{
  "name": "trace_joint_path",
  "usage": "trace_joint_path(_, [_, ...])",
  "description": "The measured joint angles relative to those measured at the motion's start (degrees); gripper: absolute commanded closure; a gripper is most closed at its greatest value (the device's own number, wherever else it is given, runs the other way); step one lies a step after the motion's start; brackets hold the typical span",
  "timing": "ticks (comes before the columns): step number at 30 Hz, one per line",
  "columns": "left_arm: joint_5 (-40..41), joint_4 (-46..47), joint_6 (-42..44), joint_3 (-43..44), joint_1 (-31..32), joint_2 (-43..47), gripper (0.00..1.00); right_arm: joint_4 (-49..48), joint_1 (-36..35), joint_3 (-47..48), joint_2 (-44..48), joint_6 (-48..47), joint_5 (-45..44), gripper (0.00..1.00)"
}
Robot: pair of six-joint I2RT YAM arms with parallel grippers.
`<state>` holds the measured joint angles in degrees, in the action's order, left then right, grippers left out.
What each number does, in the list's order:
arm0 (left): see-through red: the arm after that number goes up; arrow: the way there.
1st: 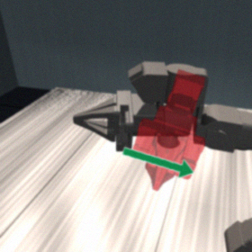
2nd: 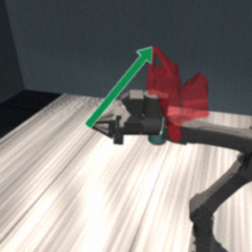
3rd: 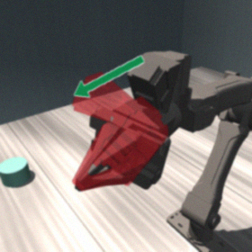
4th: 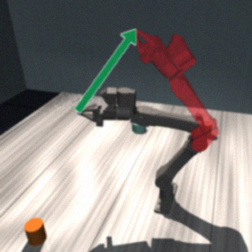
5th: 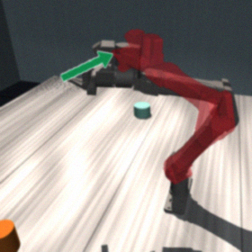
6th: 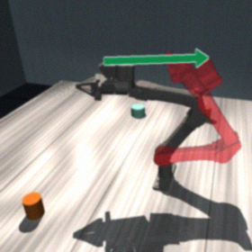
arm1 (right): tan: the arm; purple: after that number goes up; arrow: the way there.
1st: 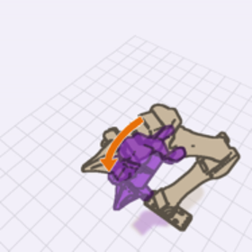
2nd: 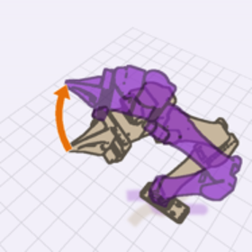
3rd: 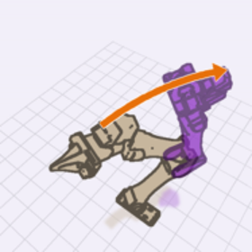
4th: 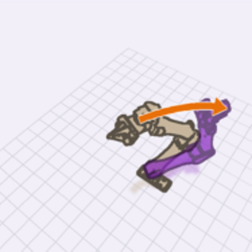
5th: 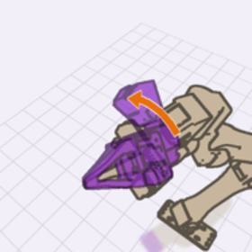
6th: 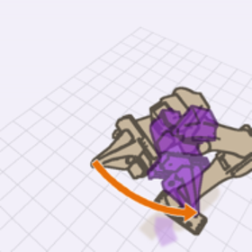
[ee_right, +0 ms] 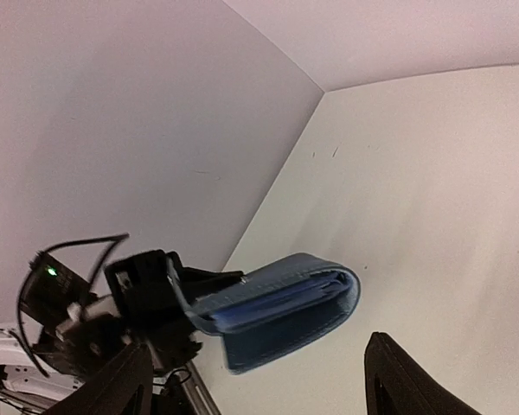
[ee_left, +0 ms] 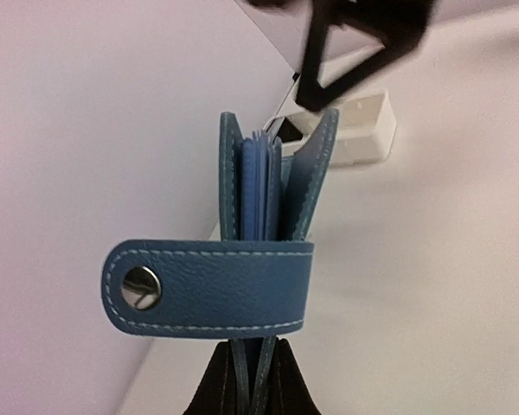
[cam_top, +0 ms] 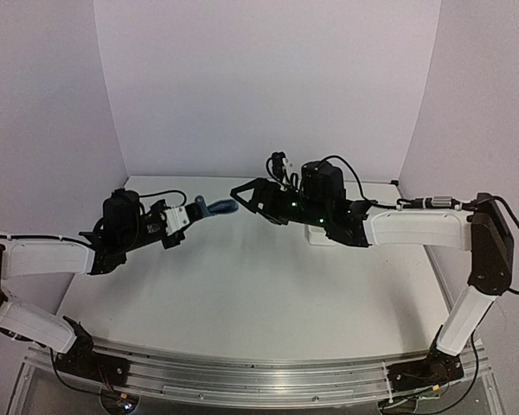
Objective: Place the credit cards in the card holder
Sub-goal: Close the card holder at the center of the board.
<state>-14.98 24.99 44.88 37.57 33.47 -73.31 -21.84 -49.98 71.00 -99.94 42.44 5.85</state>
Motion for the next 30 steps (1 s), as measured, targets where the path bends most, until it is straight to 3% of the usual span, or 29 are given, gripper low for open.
trace_joint_path(3, [2.8,9.6,17.4,-7.1,0.1,-2.1,1.0,0.7,1.0,0.2,-0.1,5.7,2.3,0.14])
trace_joint_path(6, [4.6,17.9,30.3,-9.7,0.1,-5.3,1.0,2.0,1.7,2.4,-1.6,11.4,4.0,0.02])
trace_joint_path(15, [4.6,31.0,45.5,-9.9,1.9,-6.1,1.0,5.4,1.7,9.7,-12.8,21.7,7.9,0.06])
trace_joint_path(18, [4.7,31.0,47.3,-10.1,2.2,-6.4,1.0,5.4,1.7,11.9,-14.7,22.0,9.1,0.21])
trace_joint_path(21, [4.6,31.6,48.1,-10.2,2.5,-6.4,1.0,4.7,1.7,13.8,-15.4,22.0,10.6,0.5])
trace_joint_path(26, [4.8,32.0,48.4,-10.2,2.6,-6.5,1.0,1.0,1.7,14.3,-15.7,23.2,13.6,0.86])
trace_joint_path(27, [5.0,32.0,48.4,-10.2,2.5,-6.6,0.93,0.3,1.8,14.5,-16.0,23.2,14.0,0.94])
trace_joint_path(30, [5.8,30.5,48.1,-10.2,2.6,-6.7,0.32,-1.1,2.0,14.7,-16.3,23.3,14.8,1.0])
